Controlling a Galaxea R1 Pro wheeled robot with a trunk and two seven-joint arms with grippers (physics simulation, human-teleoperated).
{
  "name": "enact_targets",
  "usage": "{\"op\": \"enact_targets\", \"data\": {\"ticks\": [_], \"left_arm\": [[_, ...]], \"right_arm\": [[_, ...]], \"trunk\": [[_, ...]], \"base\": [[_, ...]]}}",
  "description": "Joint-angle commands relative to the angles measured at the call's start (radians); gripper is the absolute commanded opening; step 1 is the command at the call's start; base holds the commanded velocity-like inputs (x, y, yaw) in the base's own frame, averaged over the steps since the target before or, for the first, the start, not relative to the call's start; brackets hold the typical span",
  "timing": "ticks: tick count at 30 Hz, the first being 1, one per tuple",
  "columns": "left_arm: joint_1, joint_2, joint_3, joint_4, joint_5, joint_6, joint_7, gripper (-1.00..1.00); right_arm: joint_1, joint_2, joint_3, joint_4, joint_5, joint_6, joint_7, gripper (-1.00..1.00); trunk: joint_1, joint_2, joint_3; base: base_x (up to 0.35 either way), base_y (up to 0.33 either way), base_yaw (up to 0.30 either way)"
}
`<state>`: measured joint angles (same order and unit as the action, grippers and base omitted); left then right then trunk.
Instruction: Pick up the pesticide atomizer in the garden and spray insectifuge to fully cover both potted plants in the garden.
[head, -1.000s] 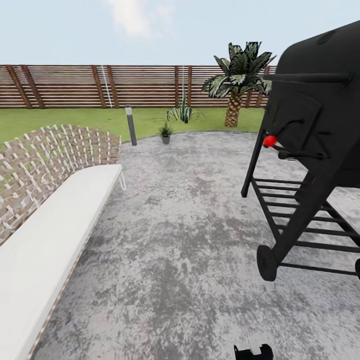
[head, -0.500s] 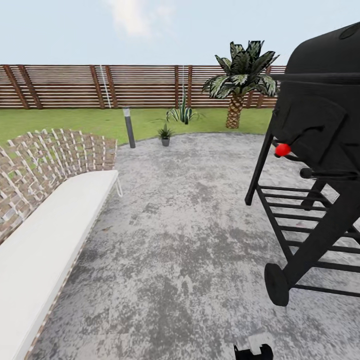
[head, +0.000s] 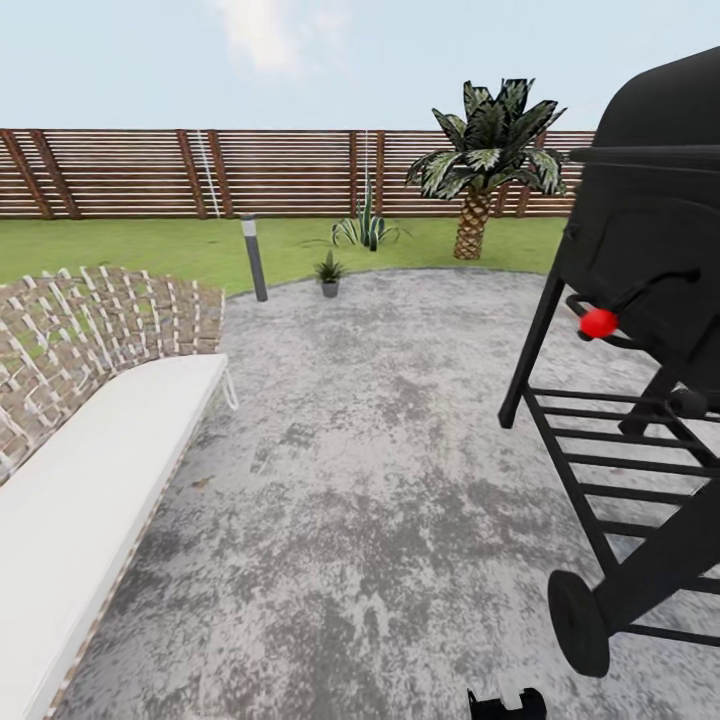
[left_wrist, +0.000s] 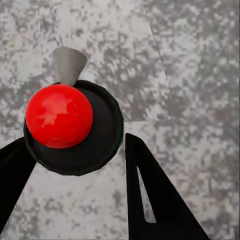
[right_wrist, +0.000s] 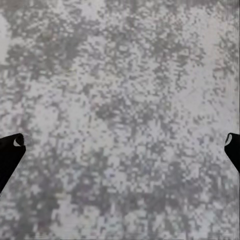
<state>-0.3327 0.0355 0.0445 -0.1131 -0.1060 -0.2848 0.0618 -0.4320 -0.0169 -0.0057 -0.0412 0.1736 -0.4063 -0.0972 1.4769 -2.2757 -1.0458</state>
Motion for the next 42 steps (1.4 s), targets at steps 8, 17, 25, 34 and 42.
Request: {"op": "enact_targets", "data": {"ticks": [8,17,25,34,42], "left_arm": [[-0.001,0.000,0.005,0.001,-0.011,-0.004,0.004,-1.00],[0.000,0.000,0.005,0.001,-0.011,-0.004,0.004,-1.00],[-0.001,0.000,0.005,0.000,-0.009,-0.004,0.004,-1.00],[-0.001,0.000,0.005,0.001,-0.010,-0.005,0.004,-1.00],[0.000,0.000,0.005,0.000,-0.010,-0.005,0.004,-1.00]], "right_arm": [[-0.001,0.000,-0.001,0.001,0.011,-0.002,-0.007,1.00],[-0.001,0.000,0.000,0.001,0.011,-0.002,-0.007,1.00],[-0.001,0.000,-0.001,0.001,0.011,-0.002,-0.007,1.00],[-0.001,0.000,-0.001,0.001,0.011,-0.002,-0.007,1.00],[-0.001,0.000,-0.001,0.001,0.011,-0.002,-0.007,1.00]], "trunk": [[0.000,0.000,-0.001],[0.000,0.000,-0.001],[0.000,0.000,-0.001],[0.000,0.000,-0.001],[0.000,0.000,-0.001]], "base": [[0.339,0.000,0.000],[0.339,0.000,0.000],[0.339,0.000,0.000],[0.339,0.000,0.000],[0.339,0.000,0.000]]}}
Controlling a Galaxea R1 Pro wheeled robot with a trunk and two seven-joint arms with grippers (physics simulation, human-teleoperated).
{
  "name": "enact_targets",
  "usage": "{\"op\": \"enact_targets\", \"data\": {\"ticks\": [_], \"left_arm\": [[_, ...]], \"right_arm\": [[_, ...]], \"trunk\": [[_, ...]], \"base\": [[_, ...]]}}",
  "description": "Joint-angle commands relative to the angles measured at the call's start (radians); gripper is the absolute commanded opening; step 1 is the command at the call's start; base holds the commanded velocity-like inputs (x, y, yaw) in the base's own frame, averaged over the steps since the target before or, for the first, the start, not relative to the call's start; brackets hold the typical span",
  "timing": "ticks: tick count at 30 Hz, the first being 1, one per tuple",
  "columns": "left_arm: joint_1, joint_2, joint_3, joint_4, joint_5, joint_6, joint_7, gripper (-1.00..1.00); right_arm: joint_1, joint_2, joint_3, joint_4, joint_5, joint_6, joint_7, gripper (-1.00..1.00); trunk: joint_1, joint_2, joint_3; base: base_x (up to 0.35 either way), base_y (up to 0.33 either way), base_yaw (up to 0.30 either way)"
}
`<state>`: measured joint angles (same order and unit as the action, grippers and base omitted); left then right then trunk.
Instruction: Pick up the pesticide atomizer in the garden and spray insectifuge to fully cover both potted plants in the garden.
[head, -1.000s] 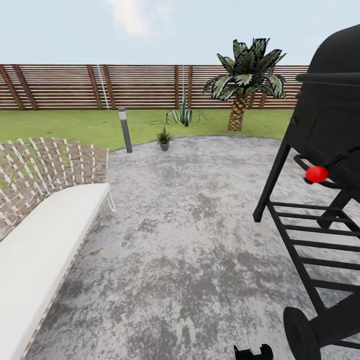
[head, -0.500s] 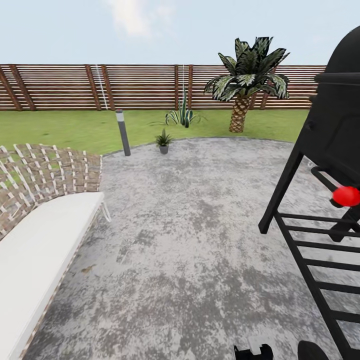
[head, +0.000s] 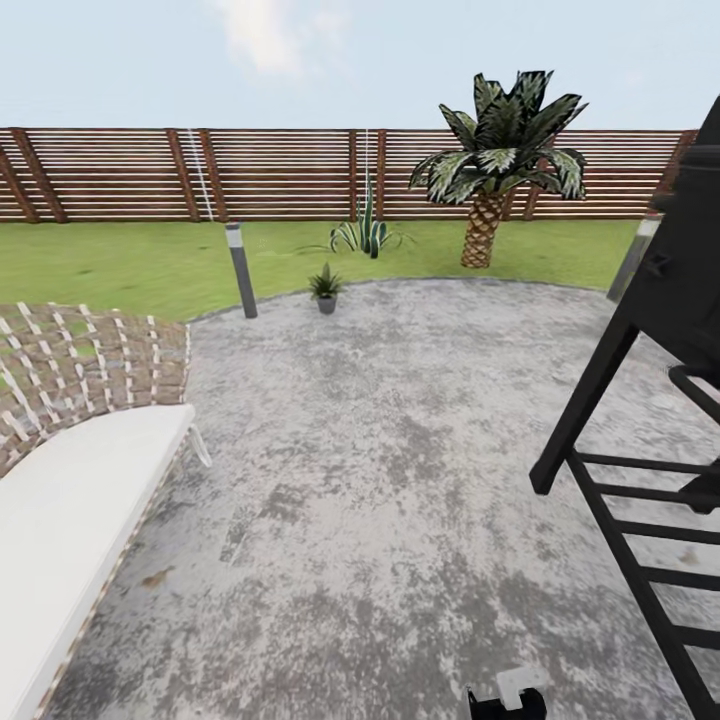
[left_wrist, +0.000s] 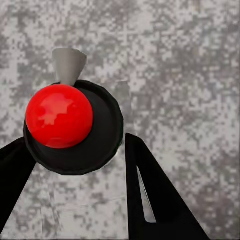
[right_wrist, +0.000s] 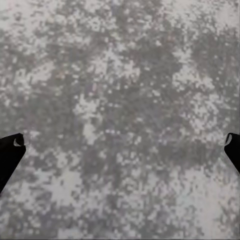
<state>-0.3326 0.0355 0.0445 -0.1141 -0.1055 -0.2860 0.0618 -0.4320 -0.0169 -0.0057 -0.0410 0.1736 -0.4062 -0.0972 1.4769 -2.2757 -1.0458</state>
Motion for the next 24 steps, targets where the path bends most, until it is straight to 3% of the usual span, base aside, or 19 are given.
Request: {"op": "enact_targets", "data": {"ticks": [1,24], "left_arm": [[-0.001,0.000,0.005,0.001,-0.010,-0.003,0.004,-1.00],[-0.001,0.000,0.004,0.002,-0.011,-0.004,0.004,-1.00]], "right_arm": [[-0.001,0.000,-0.001,0.001,0.011,-0.002,-0.007,1.00],[-0.001,0.000,0.000,0.001,0.011,-0.003,-0.007,1.00]], "trunk": [[0.000,0.000,-0.001],[0.000,0.000,-0.001]], "base": [[0.340,0.000,0.000],[0.337,0.012,0.000]]}}
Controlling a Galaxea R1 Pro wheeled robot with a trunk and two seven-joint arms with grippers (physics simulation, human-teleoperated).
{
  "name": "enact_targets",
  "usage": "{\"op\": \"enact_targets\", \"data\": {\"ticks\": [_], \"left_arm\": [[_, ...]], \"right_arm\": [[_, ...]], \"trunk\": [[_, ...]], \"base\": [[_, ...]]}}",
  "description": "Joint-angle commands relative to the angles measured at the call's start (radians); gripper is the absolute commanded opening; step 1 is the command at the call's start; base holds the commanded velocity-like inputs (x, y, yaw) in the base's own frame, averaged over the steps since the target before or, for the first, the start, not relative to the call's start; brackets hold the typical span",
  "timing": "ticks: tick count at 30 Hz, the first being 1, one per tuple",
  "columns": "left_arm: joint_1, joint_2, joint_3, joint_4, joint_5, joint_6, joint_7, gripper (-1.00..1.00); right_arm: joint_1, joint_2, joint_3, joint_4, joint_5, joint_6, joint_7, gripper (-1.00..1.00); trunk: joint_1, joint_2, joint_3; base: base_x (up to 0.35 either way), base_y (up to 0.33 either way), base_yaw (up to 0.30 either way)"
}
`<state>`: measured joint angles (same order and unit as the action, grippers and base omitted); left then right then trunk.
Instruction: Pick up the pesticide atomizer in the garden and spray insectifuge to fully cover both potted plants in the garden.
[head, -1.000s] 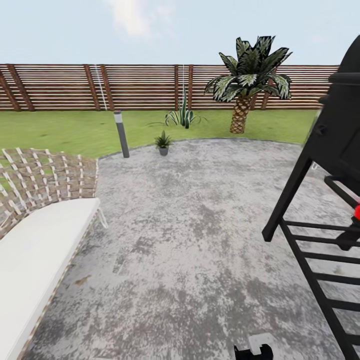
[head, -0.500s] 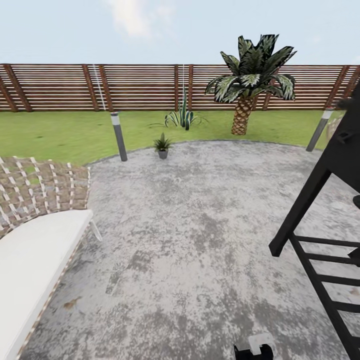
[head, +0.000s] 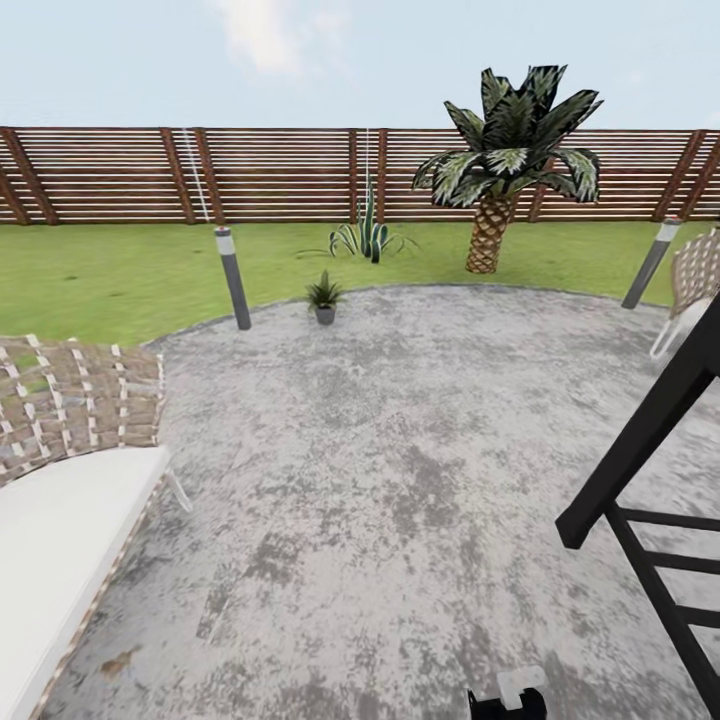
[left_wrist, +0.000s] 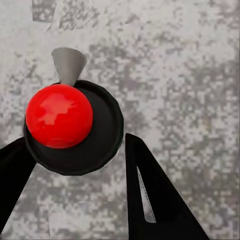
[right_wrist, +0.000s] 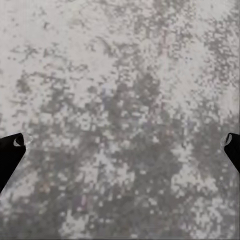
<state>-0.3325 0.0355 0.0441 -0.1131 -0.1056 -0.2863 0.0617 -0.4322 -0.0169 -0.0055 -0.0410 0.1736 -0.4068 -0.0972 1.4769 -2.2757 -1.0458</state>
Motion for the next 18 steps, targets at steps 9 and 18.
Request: {"op": "enact_targets", "data": {"ticks": [9,18], "left_arm": [[-0.001,0.000,0.004,0.001,-0.011,-0.004,0.004,-1.00],[-0.001,0.000,0.003,0.001,-0.011,-0.004,0.004,-1.00]], "right_arm": [[0.000,0.000,-0.001,0.001,0.011,-0.001,-0.007,1.00],[0.000,0.000,-0.001,0.001,0.011,-0.002,-0.007,1.00]], "trunk": [[0.000,0.000,-0.001],[0.000,0.000,-0.001]], "base": [[0.339,0.000,0.000],[0.339,0.000,0.000]]}}
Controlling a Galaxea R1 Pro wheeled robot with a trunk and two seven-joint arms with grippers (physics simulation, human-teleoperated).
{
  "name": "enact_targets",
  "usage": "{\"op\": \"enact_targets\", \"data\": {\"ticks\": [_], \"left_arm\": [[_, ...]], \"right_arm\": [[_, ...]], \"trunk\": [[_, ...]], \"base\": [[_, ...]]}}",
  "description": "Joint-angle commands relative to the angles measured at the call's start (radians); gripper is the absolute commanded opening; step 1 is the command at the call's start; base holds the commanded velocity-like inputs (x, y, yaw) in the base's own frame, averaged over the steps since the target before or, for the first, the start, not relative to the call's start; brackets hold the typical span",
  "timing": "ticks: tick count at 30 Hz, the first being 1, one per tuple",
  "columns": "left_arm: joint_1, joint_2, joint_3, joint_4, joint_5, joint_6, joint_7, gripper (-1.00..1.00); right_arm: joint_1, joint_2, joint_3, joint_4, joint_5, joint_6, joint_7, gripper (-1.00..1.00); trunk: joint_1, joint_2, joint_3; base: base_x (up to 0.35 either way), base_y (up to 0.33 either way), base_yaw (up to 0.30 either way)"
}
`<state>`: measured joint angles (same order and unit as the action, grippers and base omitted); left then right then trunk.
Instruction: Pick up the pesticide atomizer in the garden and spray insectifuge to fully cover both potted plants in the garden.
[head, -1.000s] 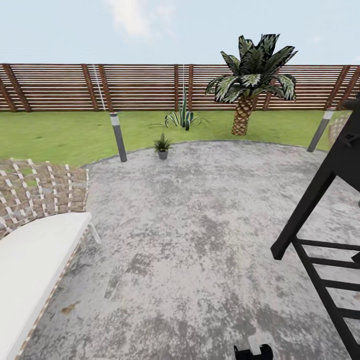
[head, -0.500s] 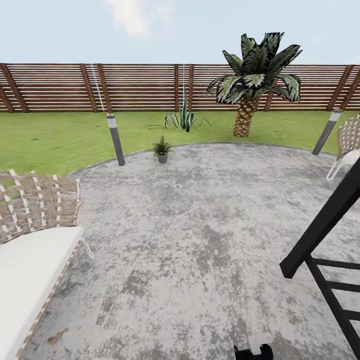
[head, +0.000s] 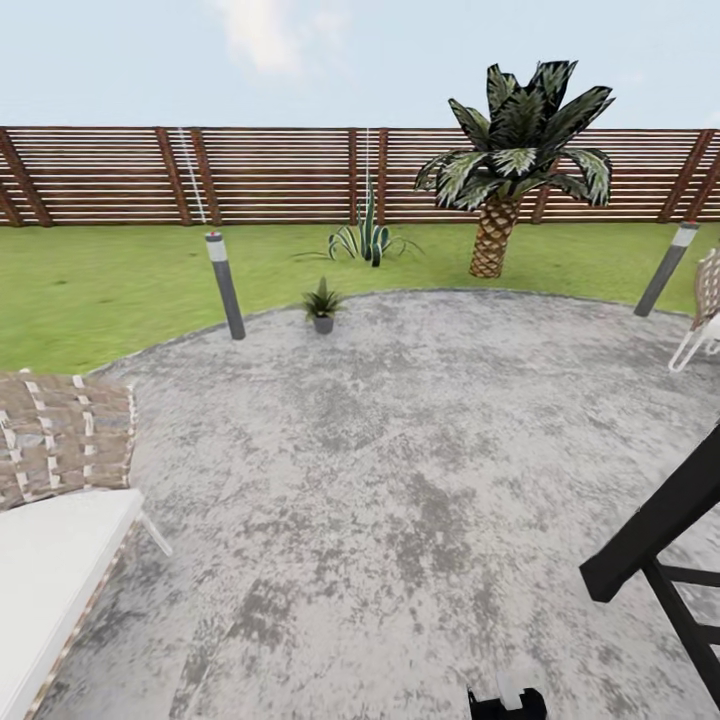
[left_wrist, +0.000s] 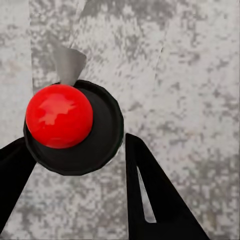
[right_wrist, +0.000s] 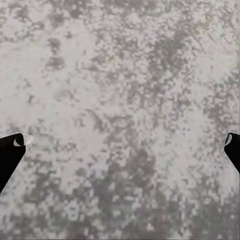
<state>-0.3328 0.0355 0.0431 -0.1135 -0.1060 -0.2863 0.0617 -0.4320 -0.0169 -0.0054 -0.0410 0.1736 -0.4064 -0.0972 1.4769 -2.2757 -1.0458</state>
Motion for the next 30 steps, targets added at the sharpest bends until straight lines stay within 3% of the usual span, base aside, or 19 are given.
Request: {"op": "enact_targets", "data": {"ticks": [1,30], "left_arm": [[0.000,0.000,0.004,0.001,-0.011,-0.004,0.004,-1.00],[-0.001,0.000,0.006,0.001,-0.011,-0.004,0.004,-1.00]], "right_arm": [[-0.001,0.000,-0.001,0.001,0.011,-0.002,-0.007,1.00],[-0.001,0.000,-0.001,0.001,0.011,-0.002,-0.007,1.00]], "trunk": [[0.000,0.000,-0.001],[0.000,0.000,-0.001]], "base": [[0.339,0.000,0.000],[0.339,0.000,0.000]]}}
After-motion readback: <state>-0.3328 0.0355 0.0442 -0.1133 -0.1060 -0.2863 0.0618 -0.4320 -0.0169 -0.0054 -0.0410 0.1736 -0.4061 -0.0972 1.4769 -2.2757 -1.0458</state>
